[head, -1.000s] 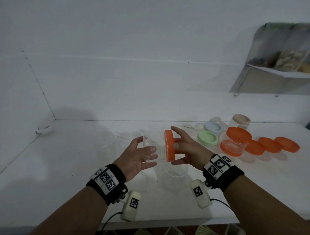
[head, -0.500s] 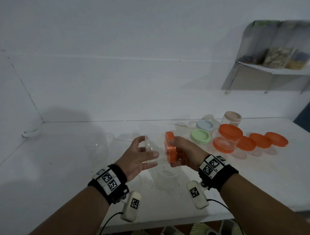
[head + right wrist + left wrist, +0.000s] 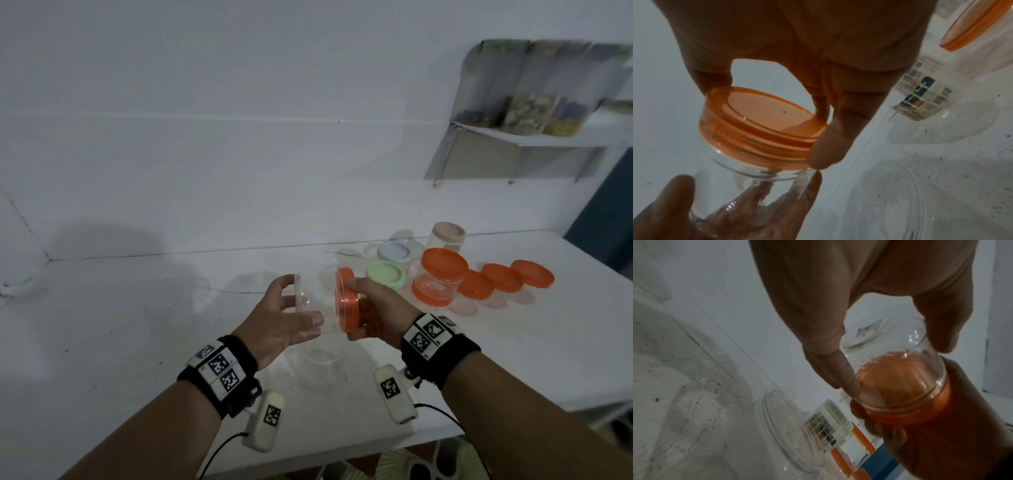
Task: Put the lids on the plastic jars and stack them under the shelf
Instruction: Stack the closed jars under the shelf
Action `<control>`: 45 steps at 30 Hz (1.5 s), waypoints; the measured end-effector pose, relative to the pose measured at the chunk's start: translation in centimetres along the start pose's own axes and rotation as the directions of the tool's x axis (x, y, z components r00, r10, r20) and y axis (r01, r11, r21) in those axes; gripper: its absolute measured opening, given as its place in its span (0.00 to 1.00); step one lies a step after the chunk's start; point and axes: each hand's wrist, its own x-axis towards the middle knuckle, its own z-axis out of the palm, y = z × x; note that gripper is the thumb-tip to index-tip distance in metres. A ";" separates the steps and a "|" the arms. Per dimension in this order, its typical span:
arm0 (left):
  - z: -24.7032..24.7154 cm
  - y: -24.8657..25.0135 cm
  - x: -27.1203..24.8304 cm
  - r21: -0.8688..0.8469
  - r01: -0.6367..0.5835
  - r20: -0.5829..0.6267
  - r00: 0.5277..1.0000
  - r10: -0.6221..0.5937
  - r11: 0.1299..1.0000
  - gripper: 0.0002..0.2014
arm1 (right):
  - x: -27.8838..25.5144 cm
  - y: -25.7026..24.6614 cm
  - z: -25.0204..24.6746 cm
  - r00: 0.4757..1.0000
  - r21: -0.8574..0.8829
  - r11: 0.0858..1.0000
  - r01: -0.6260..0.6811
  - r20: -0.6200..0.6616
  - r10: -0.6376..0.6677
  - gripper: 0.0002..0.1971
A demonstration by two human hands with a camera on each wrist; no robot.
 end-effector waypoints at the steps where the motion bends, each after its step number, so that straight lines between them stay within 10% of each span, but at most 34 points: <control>1: 0.3 -0.1 0.0 0.011 -0.004 -0.006 1.000 0.004 1.000 0.45 | 0.0 -0.1 0.0 0.999 -0.025 0.999 -0.023 -0.028 0.023 0.40; 13: 6.6 -1.9 3.9 0.343 -0.118 0.037 0.993 0.113 0.932 0.59 | -4.6 -1.5 -8.2 0.967 -0.084 0.993 0.081 -0.235 -0.099 0.29; 17: 11.1 -2.5 6.4 0.574 -0.170 -0.016 0.976 0.218 0.801 0.32 | -6.1 -4.0 -16.9 0.861 -0.197 0.965 0.172 -0.446 -0.245 0.42; 23: 17.4 -6.1 10.5 0.756 -0.163 0.057 0.981 0.185 0.634 0.10 | -4.8 -4.9 -29.1 0.738 -0.572 0.813 -0.107 -0.594 -0.321 0.51; 39: 20.7 -13.7 11.9 0.923 0.082 -0.120 0.989 0.080 0.376 0.15 | 6.8 -1.5 -36.9 0.813 -0.728 0.670 -0.150 -0.476 -0.335 0.59; 45: 18.0 -9.5 6.6 0.856 0.085 -0.264 0.921 0.288 0.510 0.05 | 2.5 -3.6 -31.2 0.646 -0.801 0.570 0.182 -0.340 -0.684 0.36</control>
